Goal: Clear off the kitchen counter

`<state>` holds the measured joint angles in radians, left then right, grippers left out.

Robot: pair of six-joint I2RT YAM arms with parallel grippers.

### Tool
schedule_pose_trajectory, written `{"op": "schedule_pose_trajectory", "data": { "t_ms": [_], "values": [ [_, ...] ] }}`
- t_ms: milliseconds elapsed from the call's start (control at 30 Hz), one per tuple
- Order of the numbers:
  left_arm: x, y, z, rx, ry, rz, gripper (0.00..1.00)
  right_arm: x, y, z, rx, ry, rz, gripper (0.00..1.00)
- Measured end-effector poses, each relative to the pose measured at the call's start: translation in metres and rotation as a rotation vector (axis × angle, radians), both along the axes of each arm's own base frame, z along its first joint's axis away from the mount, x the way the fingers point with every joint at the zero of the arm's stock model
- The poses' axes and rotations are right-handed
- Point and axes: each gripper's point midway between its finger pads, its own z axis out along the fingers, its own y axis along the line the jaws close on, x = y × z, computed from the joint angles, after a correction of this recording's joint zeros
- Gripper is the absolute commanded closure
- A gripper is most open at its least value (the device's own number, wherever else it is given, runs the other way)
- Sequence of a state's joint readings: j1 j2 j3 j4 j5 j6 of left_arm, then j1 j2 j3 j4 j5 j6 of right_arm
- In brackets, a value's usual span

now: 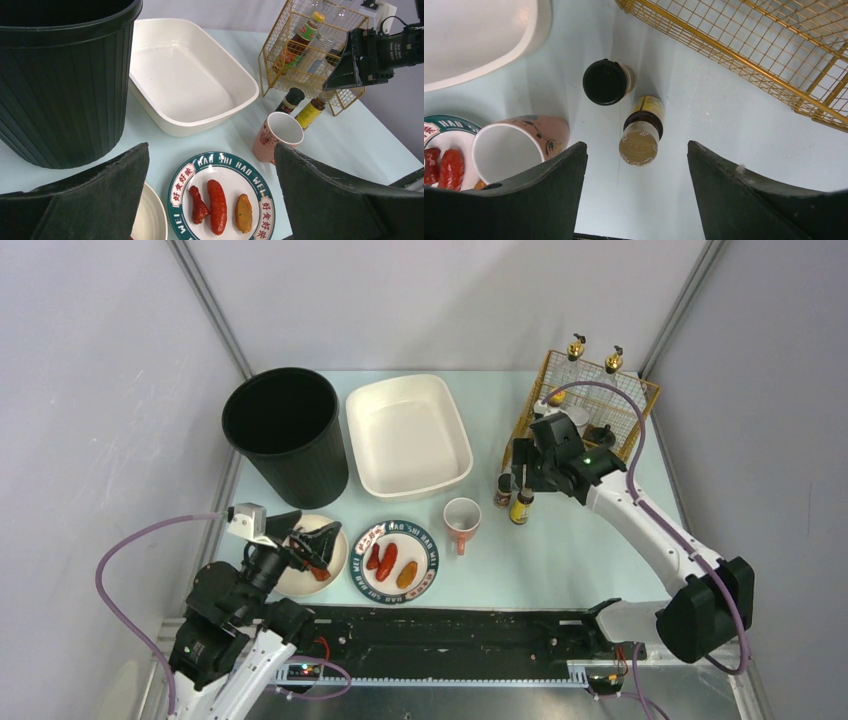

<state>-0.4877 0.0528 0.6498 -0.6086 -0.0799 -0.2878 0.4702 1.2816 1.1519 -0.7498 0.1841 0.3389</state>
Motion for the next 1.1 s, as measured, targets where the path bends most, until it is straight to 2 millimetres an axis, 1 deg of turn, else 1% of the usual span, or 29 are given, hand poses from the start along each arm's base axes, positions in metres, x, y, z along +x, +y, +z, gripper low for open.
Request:
{"op": "schedule_pose_trajectory", "data": {
  "t_ms": [100, 167, 267, 333, 400, 467, 500, 567, 600, 633, 667, 700, 733, 867, 933, 1000, 1100],
  "values": [
    [0.0, 0.0, 0.0, 0.0, 0.001, 0.0, 0.02, 0.001, -0.001, -0.009, -0.014, 0.023, -0.005, 0.32],
    [0.0, 0.0, 0.0, 0.0, 0.001, 0.0, 0.02, 0.002, 0.0, -0.015, -0.021, 0.041, -0.007, 0.36],
    [0.0, 0.0, 0.0, 0.001, 0.001, 0.0, 0.02, 0.003, 0.001, -0.022, -0.028, 0.059, -0.01, 0.39],
    [0.0, 0.0, 0.0, 0.001, 0.001, 0.0, 0.02, 0.003, 0.001, -0.025, -0.031, 0.064, -0.01, 0.44],
    [0.0, 0.0, 0.0, 0.0, 0.001, 0.0, 0.02, 0.003, 0.001, -0.029, -0.035, 0.07, -0.01, 0.55],
    [0.0, 0.0, 0.0, 0.0, 0.001, 0.001, 0.02, 0.002, 0.0, -0.032, -0.04, 0.08, -0.012, 0.61],
    [0.0, 0.0, 0.0, 0.0, 0.001, 0.001, 0.02, 0.002, 0.0, -0.033, -0.041, 0.083, -0.014, 0.63],
    [0.0, 0.001, 0.0, 0.001, 0.001, 0.004, 0.02, 0.002, -0.001, -0.034, -0.046, 0.082, -0.014, 0.69],
    [0.0, 0.001, 0.0, 0.001, 0.001, 0.004, 0.02, 0.003, -0.002, -0.034, -0.049, 0.081, -0.017, 0.78],
    [0.001, 0.001, 0.0, 0.0, 0.001, 0.004, 0.02, 0.003, -0.002, -0.034, -0.051, 0.078, -0.019, 0.82],
    [0.0, 0.001, 0.0, 0.001, 0.001, 0.004, 0.02, 0.003, -0.002, -0.034, -0.051, 0.078, -0.019, 0.93],
    [0.001, 0.001, 0.0, 0.0, 0.001, 0.004, 0.02, 0.003, -0.002, -0.034, -0.051, 0.077, -0.019, 0.97],
    [0.001, 0.001, 0.0, 0.0, 0.001, 0.005, 0.02, 0.003, -0.002, -0.034, -0.052, 0.078, -0.019, 1.0],
    [0.0, 0.001, 0.0, 0.0, 0.001, 0.004, 0.02, -0.001, -0.004, -0.032, -0.054, 0.078, -0.019, 1.0],
    [0.001, 0.001, 0.0, 0.0, 0.001, 0.004, 0.02, -0.004, -0.006, -0.028, -0.054, 0.074, -0.019, 1.0],
    [0.001, 0.001, 0.0, 0.0, 0.001, 0.004, 0.02, -0.008, -0.01, -0.021, -0.056, 0.062, -0.02, 1.0],
    [0.0, 0.001, 0.0, 0.001, 0.001, 0.004, 0.02, -0.014, -0.015, -0.006, -0.058, 0.037, -0.022, 1.0]
  ]
}}
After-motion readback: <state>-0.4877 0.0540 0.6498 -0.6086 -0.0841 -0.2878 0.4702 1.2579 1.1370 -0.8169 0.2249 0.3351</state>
